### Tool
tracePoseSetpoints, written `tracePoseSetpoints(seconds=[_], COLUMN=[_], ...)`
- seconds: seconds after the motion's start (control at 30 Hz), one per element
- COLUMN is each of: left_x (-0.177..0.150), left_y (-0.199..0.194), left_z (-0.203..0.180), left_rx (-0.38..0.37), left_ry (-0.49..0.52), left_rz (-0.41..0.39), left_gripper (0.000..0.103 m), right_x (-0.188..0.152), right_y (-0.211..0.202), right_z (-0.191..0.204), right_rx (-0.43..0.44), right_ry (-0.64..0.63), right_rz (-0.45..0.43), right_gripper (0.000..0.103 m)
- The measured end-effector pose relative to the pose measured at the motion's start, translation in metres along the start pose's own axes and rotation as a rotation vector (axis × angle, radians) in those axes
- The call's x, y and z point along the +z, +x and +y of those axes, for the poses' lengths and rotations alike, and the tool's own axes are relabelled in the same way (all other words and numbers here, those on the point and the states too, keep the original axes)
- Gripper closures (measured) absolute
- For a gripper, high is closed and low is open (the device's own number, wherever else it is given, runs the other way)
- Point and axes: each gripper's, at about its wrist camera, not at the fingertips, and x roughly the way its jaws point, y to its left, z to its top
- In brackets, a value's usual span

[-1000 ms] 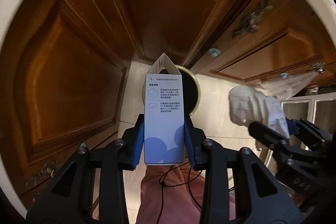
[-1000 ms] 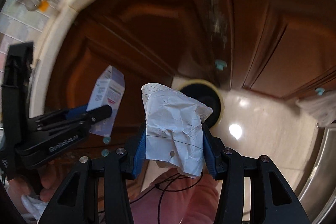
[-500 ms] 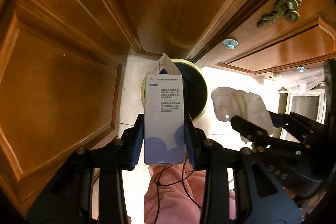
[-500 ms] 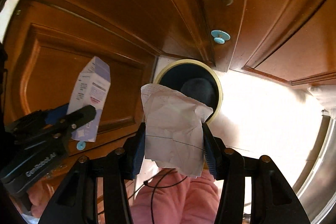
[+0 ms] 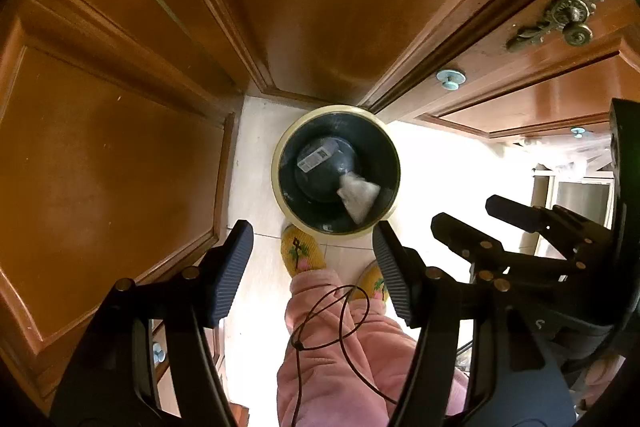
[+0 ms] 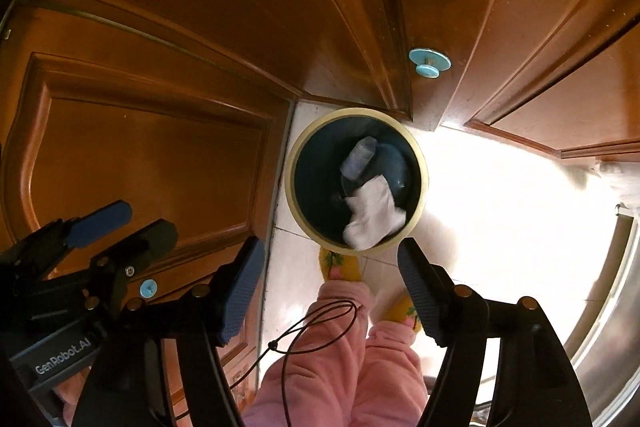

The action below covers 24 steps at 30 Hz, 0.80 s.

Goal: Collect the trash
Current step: 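Open both grippers to drop the carton and tissue into the bin, then raise both grippers back up toward the counter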

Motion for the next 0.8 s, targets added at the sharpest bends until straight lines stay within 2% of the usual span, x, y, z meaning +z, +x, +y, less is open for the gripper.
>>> tracePoseSetpoints(seconds=[0.2,0.43,0.6,0.8], left_x=[-0.005,-0.013,-0.021,-0.030], left_y=[-0.004,-0.026,-0.056,-0.111], left_z=[-0.001,-0.005,-0.008,-0.002], left_rx=[-0.004,-0.010,-0.016,-0.003], left_ry=[-0.016,-0.012,-0.006,-0.002], left_rz=[-0.008,-0.032,-0.049,-0.108], left_gripper=[0.044,0.044,0.044,0.044], right_x=[-0.003,-0.009,-0.017,-0.025], right_y=[0.001,-0.013,-0.035,-0.077], right_z=[-0.002,-0.001,0.004,0.010], right_rx=[-0.003,0.000,-0.011,-0.023], right_ry=[0.010,0.007,-0.007,-0.013], right_rz=[-0.002,-0.009,-0.024,-0.060], right_gripper=[0.033,0.033,0.033,0.033])
